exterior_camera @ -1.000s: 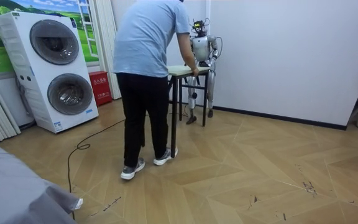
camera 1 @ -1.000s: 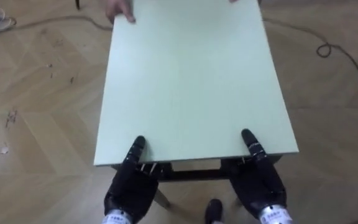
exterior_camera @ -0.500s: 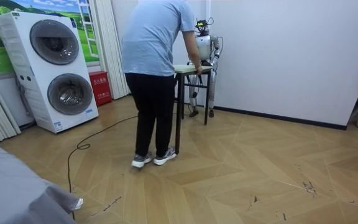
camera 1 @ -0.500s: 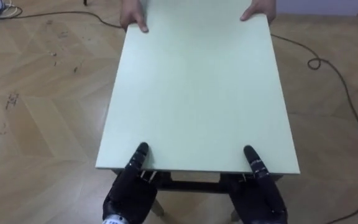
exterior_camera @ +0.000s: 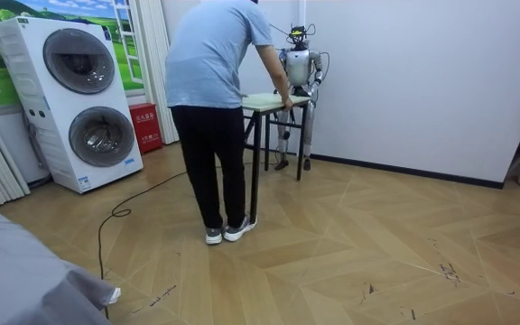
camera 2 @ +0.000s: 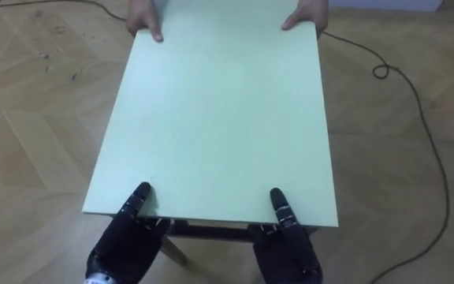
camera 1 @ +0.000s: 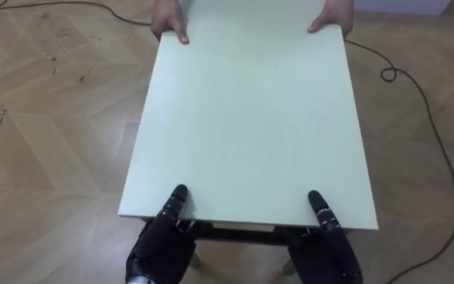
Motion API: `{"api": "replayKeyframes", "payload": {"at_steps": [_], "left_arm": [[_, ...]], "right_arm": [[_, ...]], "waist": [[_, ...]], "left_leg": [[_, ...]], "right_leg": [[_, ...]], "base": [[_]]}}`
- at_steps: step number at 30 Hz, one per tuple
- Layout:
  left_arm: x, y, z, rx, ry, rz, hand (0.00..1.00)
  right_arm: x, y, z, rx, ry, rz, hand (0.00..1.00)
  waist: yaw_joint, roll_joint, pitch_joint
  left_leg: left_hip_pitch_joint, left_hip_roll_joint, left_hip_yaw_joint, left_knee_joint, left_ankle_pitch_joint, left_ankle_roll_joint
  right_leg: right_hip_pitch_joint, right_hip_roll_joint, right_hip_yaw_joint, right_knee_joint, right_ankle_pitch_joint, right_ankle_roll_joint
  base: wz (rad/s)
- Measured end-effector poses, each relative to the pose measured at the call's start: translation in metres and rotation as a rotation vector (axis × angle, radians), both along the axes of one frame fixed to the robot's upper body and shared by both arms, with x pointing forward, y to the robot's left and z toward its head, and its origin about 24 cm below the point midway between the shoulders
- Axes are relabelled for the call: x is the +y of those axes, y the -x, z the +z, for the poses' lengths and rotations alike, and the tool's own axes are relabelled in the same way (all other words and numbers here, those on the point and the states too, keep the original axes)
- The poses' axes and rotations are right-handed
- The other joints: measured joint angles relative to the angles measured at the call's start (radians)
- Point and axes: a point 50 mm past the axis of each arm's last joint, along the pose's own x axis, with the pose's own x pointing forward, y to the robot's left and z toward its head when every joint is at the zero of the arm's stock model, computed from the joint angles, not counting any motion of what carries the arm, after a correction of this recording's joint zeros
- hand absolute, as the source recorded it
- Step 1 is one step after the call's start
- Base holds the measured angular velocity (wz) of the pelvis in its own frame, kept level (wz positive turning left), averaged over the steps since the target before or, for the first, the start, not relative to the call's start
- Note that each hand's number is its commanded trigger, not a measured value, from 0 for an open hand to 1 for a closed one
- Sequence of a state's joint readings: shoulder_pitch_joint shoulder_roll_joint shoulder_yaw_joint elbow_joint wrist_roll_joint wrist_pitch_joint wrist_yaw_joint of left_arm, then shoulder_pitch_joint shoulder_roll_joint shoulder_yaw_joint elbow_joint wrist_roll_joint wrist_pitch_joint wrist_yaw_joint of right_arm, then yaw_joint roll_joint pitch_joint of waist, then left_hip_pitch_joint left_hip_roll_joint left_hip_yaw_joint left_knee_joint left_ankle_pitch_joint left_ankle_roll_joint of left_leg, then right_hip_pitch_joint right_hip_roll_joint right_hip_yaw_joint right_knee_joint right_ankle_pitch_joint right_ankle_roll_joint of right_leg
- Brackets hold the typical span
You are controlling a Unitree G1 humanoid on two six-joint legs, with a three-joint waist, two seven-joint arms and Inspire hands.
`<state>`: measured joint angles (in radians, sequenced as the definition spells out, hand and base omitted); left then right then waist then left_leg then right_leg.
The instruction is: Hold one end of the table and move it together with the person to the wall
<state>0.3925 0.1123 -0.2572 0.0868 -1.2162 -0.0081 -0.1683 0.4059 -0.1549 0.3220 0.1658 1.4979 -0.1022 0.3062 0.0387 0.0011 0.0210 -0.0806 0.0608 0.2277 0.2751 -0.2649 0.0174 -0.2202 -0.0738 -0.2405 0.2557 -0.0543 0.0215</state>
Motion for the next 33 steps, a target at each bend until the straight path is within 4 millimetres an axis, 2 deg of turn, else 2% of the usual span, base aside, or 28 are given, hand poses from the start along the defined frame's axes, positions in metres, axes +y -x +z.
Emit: {"api": "replayKeyframes", "payload": {"at_steps": [2,4,8,13,15,21,23,25,27,28,30,33], "left_arm": [[-0.001,0.000,0.000,-0.009,0.003,-0.004,1.00],[-0.001,0.000,0.001,-0.016,0.008,-0.005,1.00],[-0.002,0.000,0.001,-0.017,0.012,-0.002,1.00],[0.000,0.000,0.002,-0.016,0.025,0.015,1.00],[0.000,0.000,0.001,-0.012,0.040,0.023,1.00],[0.002,0.001,0.001,-0.011,0.046,0.047,1.00],[0.003,0.002,0.000,-0.007,0.049,0.060,1.00],[0.002,0.004,0.000,-0.003,0.053,0.063,1.00],[0.001,0.004,0.000,-0.002,0.054,0.059,1.00],[0.000,0.004,0.000,-0.002,0.054,0.058,1.00],[0.001,0.003,0.000,-0.003,0.047,0.055,1.00],[0.002,0.001,0.001,-0.008,0.036,0.051,1.00]], "right_arm": [[-0.002,-0.001,0.001,-0.009,0.003,-0.003,1.00],[-0.002,-0.002,0.002,-0.019,0.007,0.004,1.00],[-0.004,-0.005,0.003,-0.031,0.020,0.006,1.00],[-0.003,-0.015,0.007,-0.046,0.033,0.029,1.00],[-0.002,-0.019,0.008,-0.054,0.037,0.037,1.00],[-0.001,-0.025,0.010,-0.060,0.066,0.057,1.00],[0.002,-0.026,0.011,-0.062,0.069,0.061,1.00],[0.002,-0.026,0.011,-0.061,0.071,0.061,1.00],[0.002,-0.025,0.010,-0.058,0.068,0.056,1.00],[0.002,-0.024,0.010,-0.056,0.067,0.055,1.00],[0.003,-0.022,0.009,-0.049,0.058,0.047,1.00],[0.003,-0.021,0.008,-0.044,0.057,0.039,1.00]], "waist": [[0.001,0.012,0.0003],[0.007,0.016,-0.0008],[-0.002,0.023,0.0010],[0.007,0.030,0.0033],[0.029,0.029,0.0028],[0.052,0.029,0.0030],[0.056,0.031,0.0041],[0.056,0.035,0.0064],[0.045,0.037,0.0081],[0.040,0.037,0.0082],[0.016,0.037,0.0082],[-0.007,0.034,0.0103]], "left_leg": [[-0.007,0.002,-0.015,-0.001,0.001,-0.003],[-0.012,0.004,-0.030,0.000,0.000,-0.007],[-0.009,0.006,-0.073,0.000,0.006,-0.018],[-0.019,0.004,-0.080,-0.004,0.013,-0.023],[-0.014,0.000,-0.080,-0.001,0.015,-0.021],[0.000,-0.004,-0.081,-0.003,0.016,-0.019],[0.004,-0.008,-0.082,-0.002,0.016,-0.019],[0.007,-0.012,-0.087,-0.001,0.017,-0.017],[0.002,-0.032,-0.105,-0.002,0.022,-0.008],[0.000,-0.038,-0.114,-0.002,0.024,-0.005],[-0.015,-0.062,-0.165,0.003,0.031,0.007],[-0.034,-0.075,-0.216,0.027,0.032,0.009]], "right_leg": [[0.001,0.000,-0.017,0.000,-0.002,-0.003],[0.003,0.000,-0.030,0.001,-0.009,-0.012],[0.027,-0.002,-0.068,0.002,-0.026,-0.018],[0.027,-0.016,-0.093,0.014,-0.047,-0.017],[0.027,-0.022,-0.094,0.021,-0.051,-0.013],[0.049,-0.033,-0.105,0.030,-0.053,-0.010],[0.047,-0.047,-0.114,0.059,-0.060,0.000],[0.048,-0.058,-0.113,0.082,-0.062,0.005],[0.048,-0.081,-0.095,0.114,-0.078,0.026],[0.048,-0.085,-0.080,0.118,-0.083,0.029],[0.057,-0.095,-0.024,0.125,-0.102,0.044],[0.082,-0.097,-0.002,0.111,-0.112,0.051]], "base": [[0.20],[0.21],[0.31],[0.21],[0.13],[0.18],[0.18],[0.27],[0.49],[0.58],[0.74],[0.69]]}}
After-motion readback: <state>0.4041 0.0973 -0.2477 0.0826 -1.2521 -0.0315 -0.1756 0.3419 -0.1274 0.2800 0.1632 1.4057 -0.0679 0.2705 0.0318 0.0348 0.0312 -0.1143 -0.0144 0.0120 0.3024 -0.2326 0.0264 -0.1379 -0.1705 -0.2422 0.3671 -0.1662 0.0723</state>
